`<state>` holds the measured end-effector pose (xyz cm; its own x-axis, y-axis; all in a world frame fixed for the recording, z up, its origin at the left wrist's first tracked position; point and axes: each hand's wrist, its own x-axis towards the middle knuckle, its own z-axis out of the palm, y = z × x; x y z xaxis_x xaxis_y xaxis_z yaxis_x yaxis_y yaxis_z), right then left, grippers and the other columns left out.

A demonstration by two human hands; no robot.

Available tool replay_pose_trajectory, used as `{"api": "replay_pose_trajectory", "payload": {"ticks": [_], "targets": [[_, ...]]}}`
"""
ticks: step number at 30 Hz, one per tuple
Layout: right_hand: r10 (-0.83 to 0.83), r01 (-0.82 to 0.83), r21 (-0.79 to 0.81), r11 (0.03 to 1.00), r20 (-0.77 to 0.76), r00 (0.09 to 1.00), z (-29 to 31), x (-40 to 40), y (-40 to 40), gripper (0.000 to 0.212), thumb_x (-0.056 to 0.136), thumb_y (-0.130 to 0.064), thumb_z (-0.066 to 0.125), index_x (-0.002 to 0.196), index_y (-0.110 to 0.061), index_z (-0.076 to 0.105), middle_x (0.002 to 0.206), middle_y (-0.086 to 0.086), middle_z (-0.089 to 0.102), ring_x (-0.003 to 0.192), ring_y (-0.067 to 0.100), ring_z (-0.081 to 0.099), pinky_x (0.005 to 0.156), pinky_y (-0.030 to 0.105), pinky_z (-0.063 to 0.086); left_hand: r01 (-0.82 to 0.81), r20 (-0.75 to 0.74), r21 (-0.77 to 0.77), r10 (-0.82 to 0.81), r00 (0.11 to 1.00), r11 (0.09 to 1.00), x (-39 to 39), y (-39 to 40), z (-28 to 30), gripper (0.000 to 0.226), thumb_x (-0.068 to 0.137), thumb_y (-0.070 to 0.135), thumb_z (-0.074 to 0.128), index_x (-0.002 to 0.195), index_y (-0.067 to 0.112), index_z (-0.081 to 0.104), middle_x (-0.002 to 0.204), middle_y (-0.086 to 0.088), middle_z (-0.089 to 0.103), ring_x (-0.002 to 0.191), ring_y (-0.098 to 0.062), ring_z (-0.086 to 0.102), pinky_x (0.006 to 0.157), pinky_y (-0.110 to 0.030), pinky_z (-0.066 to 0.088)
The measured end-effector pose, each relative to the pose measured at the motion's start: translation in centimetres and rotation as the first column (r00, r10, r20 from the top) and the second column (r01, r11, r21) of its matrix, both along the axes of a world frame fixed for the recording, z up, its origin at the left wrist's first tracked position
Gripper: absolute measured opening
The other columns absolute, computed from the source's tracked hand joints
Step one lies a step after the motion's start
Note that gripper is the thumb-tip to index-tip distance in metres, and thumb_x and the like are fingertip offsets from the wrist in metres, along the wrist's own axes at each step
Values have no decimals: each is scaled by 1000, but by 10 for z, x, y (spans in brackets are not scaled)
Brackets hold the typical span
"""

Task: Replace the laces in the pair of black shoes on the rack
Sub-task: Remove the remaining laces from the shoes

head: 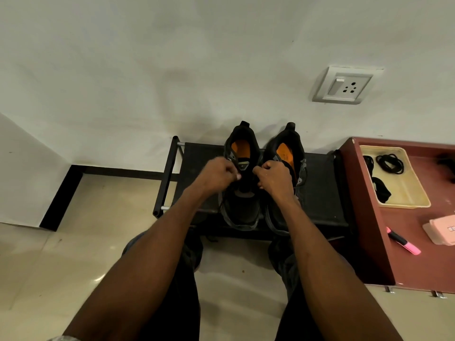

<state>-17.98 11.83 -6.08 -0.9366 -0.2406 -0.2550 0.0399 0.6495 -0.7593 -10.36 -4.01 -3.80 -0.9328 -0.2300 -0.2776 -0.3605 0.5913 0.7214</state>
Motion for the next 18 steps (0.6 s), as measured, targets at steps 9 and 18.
{"api": "replay_pose_trajectory", "payload": {"ticks": [9,18], "targets": [[-7,7,-2,1000,21,1000,2,2,1,32,85,-32,66,81,0,65,68,14,69,61,28,69,67,52,60,-817,-285,532,956,73,221,2,-57,9,12,95,20,64,95,8,65,103,-11,61,85,-15,57,66,-10,44],[4,-4,7,1000,33,999,1,-1,1,27,83,-35,66,75,-9,67,65,7,69,62,24,70,69,51,60,149,-11,-275,-158,987,950,-3,10,-11,21,96,28,63,110,14,70,113,-4,55,100,-20,55,87,-35,49]]}}
